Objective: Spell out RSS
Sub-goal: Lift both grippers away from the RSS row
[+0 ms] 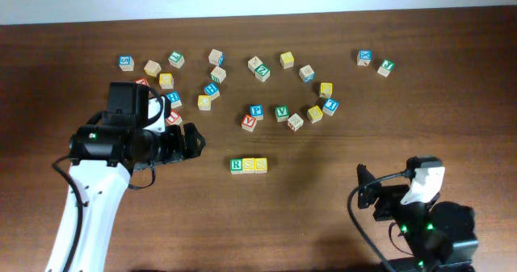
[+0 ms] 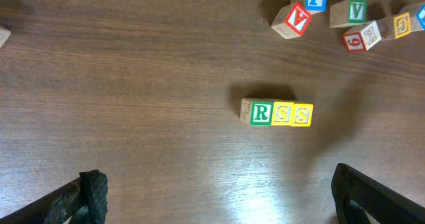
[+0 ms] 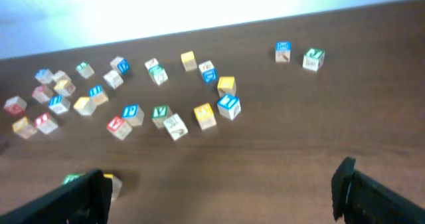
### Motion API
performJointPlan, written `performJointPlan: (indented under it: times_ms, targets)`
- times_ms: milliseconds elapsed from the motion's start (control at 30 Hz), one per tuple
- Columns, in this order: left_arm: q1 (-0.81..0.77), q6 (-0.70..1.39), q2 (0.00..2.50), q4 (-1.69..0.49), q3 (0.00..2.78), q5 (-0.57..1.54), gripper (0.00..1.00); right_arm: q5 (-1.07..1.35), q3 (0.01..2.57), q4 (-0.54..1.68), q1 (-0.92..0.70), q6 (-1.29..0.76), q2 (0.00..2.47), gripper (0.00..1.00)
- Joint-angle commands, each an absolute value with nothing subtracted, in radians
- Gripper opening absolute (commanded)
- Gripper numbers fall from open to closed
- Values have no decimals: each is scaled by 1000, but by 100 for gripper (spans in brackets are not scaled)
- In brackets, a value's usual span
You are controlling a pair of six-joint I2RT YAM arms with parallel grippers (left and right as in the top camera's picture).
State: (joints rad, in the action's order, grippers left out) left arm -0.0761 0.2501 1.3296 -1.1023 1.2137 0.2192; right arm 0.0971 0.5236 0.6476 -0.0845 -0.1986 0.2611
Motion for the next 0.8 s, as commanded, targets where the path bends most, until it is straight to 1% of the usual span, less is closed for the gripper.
performJointPlan:
  times_ms: [0, 100, 300, 467, 767]
  targets:
    - [-74, 245, 1323, -1101, 1220, 213, 99, 149, 361, 519, -45, -153, 154, 98]
    - [-74, 245, 1323, -1101, 1220, 213, 99, 150, 262, 403, -45, -131, 86, 98]
    - [-74, 245, 1323, -1101, 1220, 213, 99, 155, 197, 226, -45, -14, 12, 98]
    - [-74, 245, 1323, -1101, 1220, 213, 99, 155, 135, 74, -45, -15, 3, 98]
    - [-74, 245, 1323, -1101, 1220, 213, 99, 154, 127, 55, -46, 5, 3, 98]
